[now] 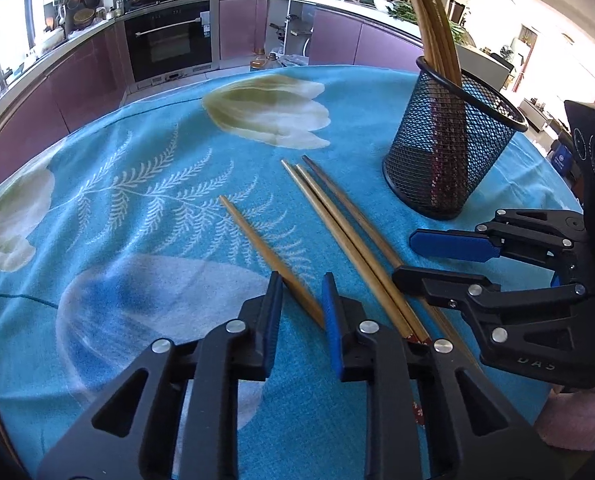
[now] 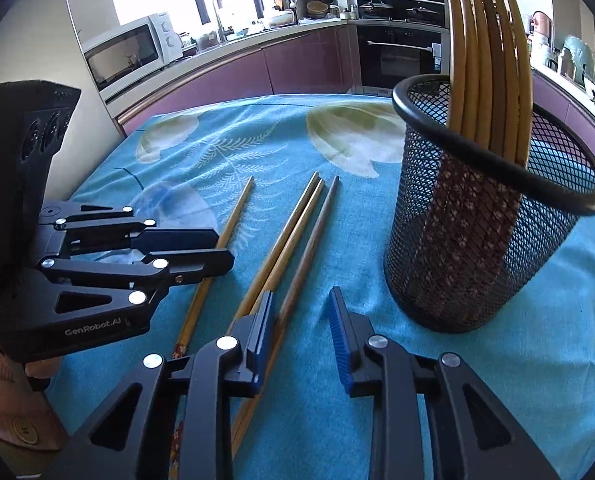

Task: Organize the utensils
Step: 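Close the left tool on a chopstick while the right tool grasps another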

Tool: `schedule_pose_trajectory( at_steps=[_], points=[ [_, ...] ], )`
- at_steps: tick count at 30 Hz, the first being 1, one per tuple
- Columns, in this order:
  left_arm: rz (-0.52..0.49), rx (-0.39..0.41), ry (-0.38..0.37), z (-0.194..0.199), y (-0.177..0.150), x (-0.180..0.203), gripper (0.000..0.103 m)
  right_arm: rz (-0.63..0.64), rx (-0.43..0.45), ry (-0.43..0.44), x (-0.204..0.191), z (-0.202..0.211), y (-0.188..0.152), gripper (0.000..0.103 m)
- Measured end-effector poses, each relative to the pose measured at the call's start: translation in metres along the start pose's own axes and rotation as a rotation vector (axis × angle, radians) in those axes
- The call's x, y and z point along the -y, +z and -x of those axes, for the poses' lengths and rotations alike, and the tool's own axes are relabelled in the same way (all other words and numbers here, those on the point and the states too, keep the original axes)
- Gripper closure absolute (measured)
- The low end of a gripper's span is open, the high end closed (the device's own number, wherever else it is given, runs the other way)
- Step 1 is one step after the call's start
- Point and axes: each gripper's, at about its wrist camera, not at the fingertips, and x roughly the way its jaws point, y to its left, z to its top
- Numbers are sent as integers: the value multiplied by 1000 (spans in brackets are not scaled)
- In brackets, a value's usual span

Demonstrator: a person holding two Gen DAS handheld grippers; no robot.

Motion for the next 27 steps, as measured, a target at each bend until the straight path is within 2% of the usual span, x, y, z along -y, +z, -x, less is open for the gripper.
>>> schedule_pose_trajectory(
  at_steps=[7,14,20,27],
  points=[
    [18,2,0,1,-1,0,84,-62,5,52,8,0,0,94],
    [55,10,-15,4,-6,-1,94,-108,14,62,13,7,-4,97],
    [70,17,-52,12,-10,-1,96,-100,43,96,14,19,-6,97],
    [32,-3,-71,8,-11,7,95,-64,1,119,9,12,-7,97]
  ],
)
